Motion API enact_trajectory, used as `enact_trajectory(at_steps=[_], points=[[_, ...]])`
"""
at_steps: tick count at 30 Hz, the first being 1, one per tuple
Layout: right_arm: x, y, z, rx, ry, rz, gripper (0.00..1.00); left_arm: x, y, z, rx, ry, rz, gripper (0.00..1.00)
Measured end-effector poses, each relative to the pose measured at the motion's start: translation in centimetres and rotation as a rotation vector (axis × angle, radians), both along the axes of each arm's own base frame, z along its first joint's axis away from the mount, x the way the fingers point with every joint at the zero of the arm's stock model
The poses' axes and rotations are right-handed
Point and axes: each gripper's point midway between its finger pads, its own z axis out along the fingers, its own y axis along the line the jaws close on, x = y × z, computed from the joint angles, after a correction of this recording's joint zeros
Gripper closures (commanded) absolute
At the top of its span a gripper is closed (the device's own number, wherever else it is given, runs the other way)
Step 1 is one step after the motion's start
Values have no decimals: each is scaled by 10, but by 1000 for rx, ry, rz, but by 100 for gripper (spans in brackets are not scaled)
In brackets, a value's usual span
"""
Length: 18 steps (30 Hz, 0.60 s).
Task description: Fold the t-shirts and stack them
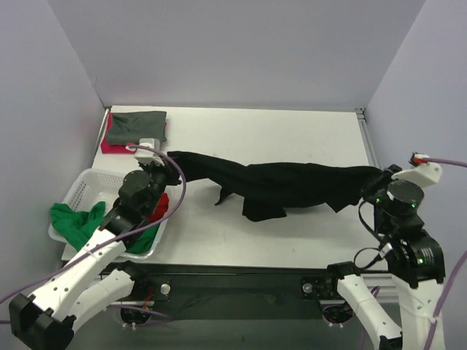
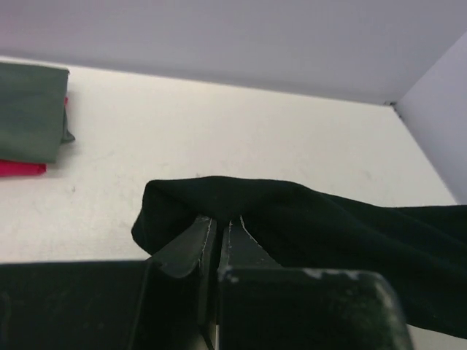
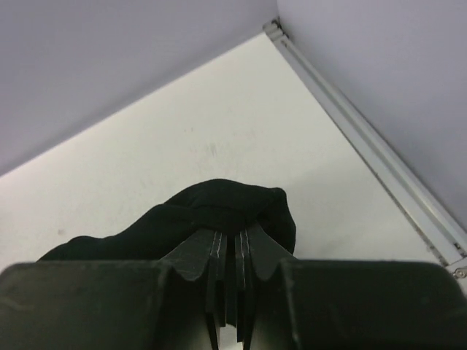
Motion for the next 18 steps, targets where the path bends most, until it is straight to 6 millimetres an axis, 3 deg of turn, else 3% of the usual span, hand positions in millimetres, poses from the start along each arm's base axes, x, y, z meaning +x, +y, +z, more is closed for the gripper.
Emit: enact_trajectory(at_steps=[5, 10, 13, 15, 18], points=[[-32, -13, 61, -20, -135, -28, 100, -17, 18, 59, -35, -106, 31, 100], [-45, -21, 93, -45, -184, -51, 100, -28, 29, 101, -57, -178, 47, 100], [-39, -21, 104, -62, -178, -53, 100, -24, 26, 100, -49, -169, 45, 100], [-25, -21, 106, -80, -148, -59, 100, -12, 18, 85, -22, -127, 38, 100], [11, -20, 94, -116, -55, -72, 100, 14, 2, 48, 28, -31, 19, 100]])
